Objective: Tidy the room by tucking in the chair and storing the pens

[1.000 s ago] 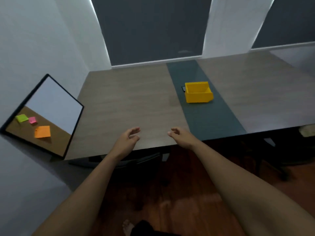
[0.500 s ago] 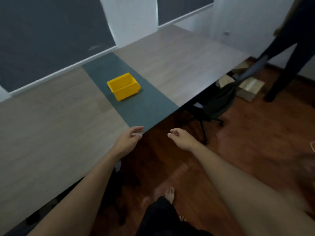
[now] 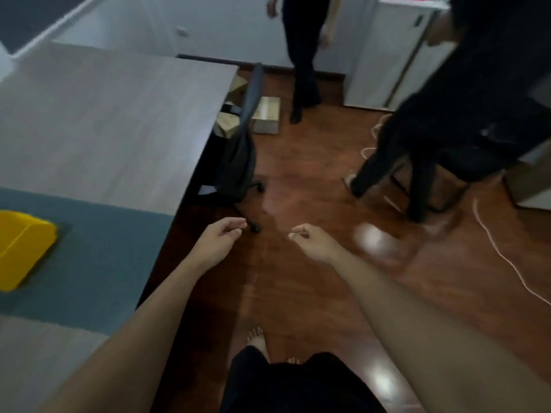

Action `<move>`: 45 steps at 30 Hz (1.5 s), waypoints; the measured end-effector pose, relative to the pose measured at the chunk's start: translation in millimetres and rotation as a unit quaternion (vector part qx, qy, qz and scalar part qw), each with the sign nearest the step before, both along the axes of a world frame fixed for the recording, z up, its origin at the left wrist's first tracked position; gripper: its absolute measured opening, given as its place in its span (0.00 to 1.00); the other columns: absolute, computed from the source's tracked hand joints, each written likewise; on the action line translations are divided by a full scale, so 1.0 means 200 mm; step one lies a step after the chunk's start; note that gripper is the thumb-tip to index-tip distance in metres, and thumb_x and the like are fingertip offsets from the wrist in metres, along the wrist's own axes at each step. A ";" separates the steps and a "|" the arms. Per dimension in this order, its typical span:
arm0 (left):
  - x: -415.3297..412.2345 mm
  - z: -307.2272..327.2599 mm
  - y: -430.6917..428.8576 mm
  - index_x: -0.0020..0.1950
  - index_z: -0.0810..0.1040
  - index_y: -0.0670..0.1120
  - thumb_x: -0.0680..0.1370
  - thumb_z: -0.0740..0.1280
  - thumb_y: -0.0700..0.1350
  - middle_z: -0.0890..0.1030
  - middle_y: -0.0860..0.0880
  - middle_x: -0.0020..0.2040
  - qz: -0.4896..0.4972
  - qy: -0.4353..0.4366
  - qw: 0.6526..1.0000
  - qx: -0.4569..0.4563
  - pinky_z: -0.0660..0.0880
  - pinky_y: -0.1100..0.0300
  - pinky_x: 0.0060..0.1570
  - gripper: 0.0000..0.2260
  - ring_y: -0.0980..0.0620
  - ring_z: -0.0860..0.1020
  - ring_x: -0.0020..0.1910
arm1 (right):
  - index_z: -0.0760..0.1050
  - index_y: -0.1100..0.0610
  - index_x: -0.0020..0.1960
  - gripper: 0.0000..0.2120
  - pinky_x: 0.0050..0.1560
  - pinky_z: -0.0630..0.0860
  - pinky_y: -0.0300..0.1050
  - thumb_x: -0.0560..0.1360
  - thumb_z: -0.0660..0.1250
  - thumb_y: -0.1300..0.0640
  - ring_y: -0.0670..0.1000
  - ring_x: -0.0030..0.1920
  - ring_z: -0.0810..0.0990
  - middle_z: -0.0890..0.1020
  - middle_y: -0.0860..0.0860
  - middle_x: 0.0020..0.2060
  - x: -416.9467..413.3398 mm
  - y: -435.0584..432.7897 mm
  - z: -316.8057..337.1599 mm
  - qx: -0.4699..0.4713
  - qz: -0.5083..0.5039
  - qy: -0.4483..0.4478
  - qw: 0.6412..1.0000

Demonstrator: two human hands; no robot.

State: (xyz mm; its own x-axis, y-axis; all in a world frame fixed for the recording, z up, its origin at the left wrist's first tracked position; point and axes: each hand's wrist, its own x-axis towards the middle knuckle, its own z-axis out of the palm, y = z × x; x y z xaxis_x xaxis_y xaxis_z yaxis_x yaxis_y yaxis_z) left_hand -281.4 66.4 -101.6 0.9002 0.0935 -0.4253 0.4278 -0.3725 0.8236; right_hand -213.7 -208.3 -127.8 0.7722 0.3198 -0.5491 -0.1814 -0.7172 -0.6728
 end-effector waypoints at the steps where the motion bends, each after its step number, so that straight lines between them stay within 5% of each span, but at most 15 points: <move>1: 0.08 -0.02 -0.05 0.72 0.80 0.54 0.87 0.65 0.45 0.84 0.60 0.65 -0.025 0.006 1.000 -0.002 0.76 0.57 0.67 0.14 0.61 0.80 0.66 | 0.75 0.52 0.74 0.23 0.64 0.73 0.46 0.84 0.64 0.41 0.52 0.69 0.78 0.79 0.49 0.69 0.00 -0.08 -0.02 -0.008 -0.027 -0.006 1.000; 10: 0.51 -0.03 -0.70 0.69 0.81 0.56 0.87 0.64 0.47 0.85 0.61 0.62 -0.228 0.037 0.973 -0.004 0.77 0.60 0.59 0.12 0.61 0.81 0.62 | 0.79 0.60 0.69 0.18 0.65 0.71 0.41 0.84 0.67 0.51 0.55 0.69 0.79 0.83 0.56 0.65 -0.16 -0.76 -0.13 -0.030 -0.252 -0.006 0.967; 18: 0.69 -0.08 -1.38 0.67 0.83 0.54 0.86 0.66 0.45 0.87 0.59 0.60 -0.304 0.053 0.951 0.005 0.79 0.52 0.67 0.12 0.57 0.84 0.62 | 0.80 0.62 0.67 0.17 0.61 0.70 0.39 0.84 0.68 0.53 0.54 0.66 0.80 0.84 0.57 0.63 -0.24 -1.43 -0.22 -0.005 -0.362 0.000 0.932; 24: 0.74 -0.09 -1.99 0.70 0.80 0.40 0.86 0.63 0.37 0.85 0.42 0.65 -0.350 0.048 0.935 0.010 0.76 0.76 0.44 0.14 0.41 0.83 0.65 | 0.81 0.61 0.66 0.15 0.58 0.77 0.45 0.83 0.68 0.54 0.53 0.56 0.82 0.85 0.55 0.57 -0.30 -2.06 -0.25 0.004 -0.443 0.001 0.896; 26: 0.76 -0.09 -2.18 0.70 0.80 0.39 0.87 0.62 0.36 0.85 0.40 0.66 -0.360 0.046 0.932 0.010 0.77 0.74 0.47 0.14 0.42 0.83 0.62 | 0.82 0.60 0.65 0.14 0.57 0.76 0.45 0.83 0.68 0.55 0.54 0.58 0.83 0.85 0.56 0.57 -0.34 -2.25 -0.26 0.002 -0.474 -0.001 0.880; 30: 0.79 -0.11 -2.50 0.71 0.80 0.42 0.88 0.61 0.39 0.85 0.45 0.66 -0.375 0.073 0.924 0.010 0.78 0.50 0.68 0.14 0.43 0.83 0.65 | 0.81 0.60 0.65 0.14 0.59 0.73 0.43 0.83 0.67 0.55 0.51 0.58 0.80 0.84 0.56 0.59 -0.42 -2.55 -0.30 -0.002 -0.513 0.015 0.859; 37: 0.91 -0.18 -2.94 0.70 0.81 0.47 0.88 0.61 0.41 0.85 0.50 0.64 -0.446 0.098 0.889 0.039 0.78 0.50 0.68 0.13 0.50 0.83 0.63 | 0.82 0.57 0.65 0.14 0.59 0.73 0.44 0.83 0.67 0.52 0.52 0.61 0.81 0.84 0.54 0.58 -0.49 -2.81 -0.41 0.007 -0.554 0.047 0.831; 39: 0.94 -0.22 -3.05 0.71 0.80 0.46 0.88 0.61 0.41 0.85 0.49 0.65 -0.467 0.111 0.876 0.046 0.80 0.58 0.63 0.14 0.52 0.82 0.62 | 0.82 0.56 0.64 0.14 0.57 0.75 0.41 0.83 0.67 0.51 0.52 0.60 0.83 0.84 0.53 0.58 -0.50 -2.86 -0.47 -0.001 -0.570 0.054 0.820; 42: 0.99 -0.32 -3.20 0.71 0.79 0.41 0.88 0.60 0.38 0.84 0.44 0.66 -0.488 0.124 0.863 0.044 0.77 0.77 0.43 0.14 0.48 0.82 0.60 | 0.82 0.58 0.63 0.11 0.39 0.72 0.25 0.84 0.66 0.56 0.44 0.44 0.82 0.84 0.54 0.54 -0.51 -2.91 -0.55 -0.011 -0.595 0.061 0.801; 45: 1.01 -0.43 -3.32 0.71 0.79 0.43 0.88 0.59 0.39 0.84 0.46 0.66 -0.509 0.148 0.847 0.048 0.76 0.76 0.44 0.15 0.50 0.82 0.59 | 0.81 0.56 0.65 0.13 0.39 0.72 0.26 0.84 0.66 0.53 0.38 0.45 0.81 0.84 0.53 0.56 -0.55 -2.95 -0.65 -0.005 -0.612 0.063 0.788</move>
State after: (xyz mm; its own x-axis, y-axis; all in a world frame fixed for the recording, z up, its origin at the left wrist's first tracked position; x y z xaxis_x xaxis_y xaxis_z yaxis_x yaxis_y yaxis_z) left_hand -80.4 -597.1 -187.1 0.3909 -0.6198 -0.6804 0.0265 -0.7314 0.6815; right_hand -323.0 -798.1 -258.0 0.4378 -0.6270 -0.6444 -0.8067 0.0424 -0.5894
